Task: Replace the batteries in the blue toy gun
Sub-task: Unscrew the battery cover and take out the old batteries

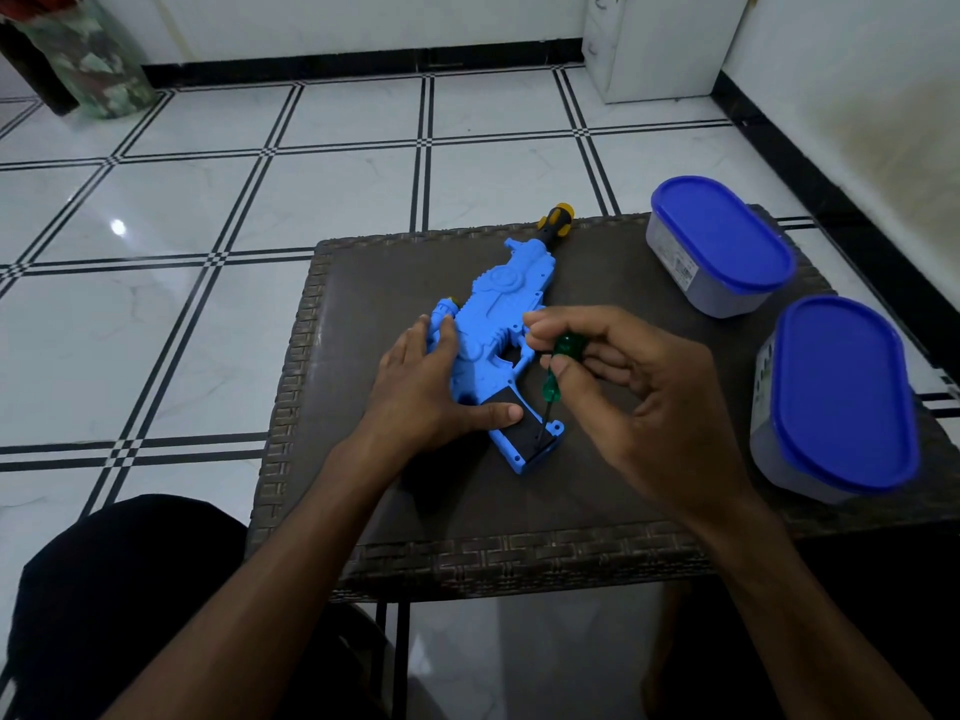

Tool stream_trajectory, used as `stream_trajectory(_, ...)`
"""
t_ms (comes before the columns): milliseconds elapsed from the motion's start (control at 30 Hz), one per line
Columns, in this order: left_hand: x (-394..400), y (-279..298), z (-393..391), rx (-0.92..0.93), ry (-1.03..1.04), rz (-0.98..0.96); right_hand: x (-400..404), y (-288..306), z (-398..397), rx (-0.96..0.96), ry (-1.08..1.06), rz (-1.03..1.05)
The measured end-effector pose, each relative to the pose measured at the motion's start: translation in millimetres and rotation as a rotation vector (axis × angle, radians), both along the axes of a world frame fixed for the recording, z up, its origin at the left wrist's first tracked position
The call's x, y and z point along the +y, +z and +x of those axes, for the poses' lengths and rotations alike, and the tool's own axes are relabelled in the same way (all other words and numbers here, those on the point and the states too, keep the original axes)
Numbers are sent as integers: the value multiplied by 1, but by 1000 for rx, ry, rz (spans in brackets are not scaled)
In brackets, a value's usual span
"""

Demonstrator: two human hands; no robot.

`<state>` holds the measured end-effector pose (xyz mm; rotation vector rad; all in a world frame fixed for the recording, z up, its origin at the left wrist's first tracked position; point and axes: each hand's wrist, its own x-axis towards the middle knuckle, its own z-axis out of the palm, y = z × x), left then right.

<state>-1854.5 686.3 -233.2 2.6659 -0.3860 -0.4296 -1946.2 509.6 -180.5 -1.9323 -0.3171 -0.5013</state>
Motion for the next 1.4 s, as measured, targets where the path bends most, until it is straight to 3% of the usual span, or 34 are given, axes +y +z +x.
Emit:
stream_trajectory(400, 0, 0, 0, -6, -3, 20, -1, 0, 1, 10, 44, -19)
stream_trajectory(600, 0, -1, 2, -7, -9, 17, 3, 0, 5, -38, 43, -152)
stream_trajectory(833, 1, -3, 1, -8, -4, -12, 7, 4, 3, 89, 173, -29)
stream_trajectory(1033, 0, 0, 1, -12, -10, 5, 5, 3, 7, -39, 39, -150)
stream_trajectory(1233, -1, 1, 1, -7, -4, 15, 2, 4, 3, 120, 176, 38)
stream_trajectory(1400, 0, 0, 1, -15, -6, 11, 4, 1, 5, -31, 29, -142)
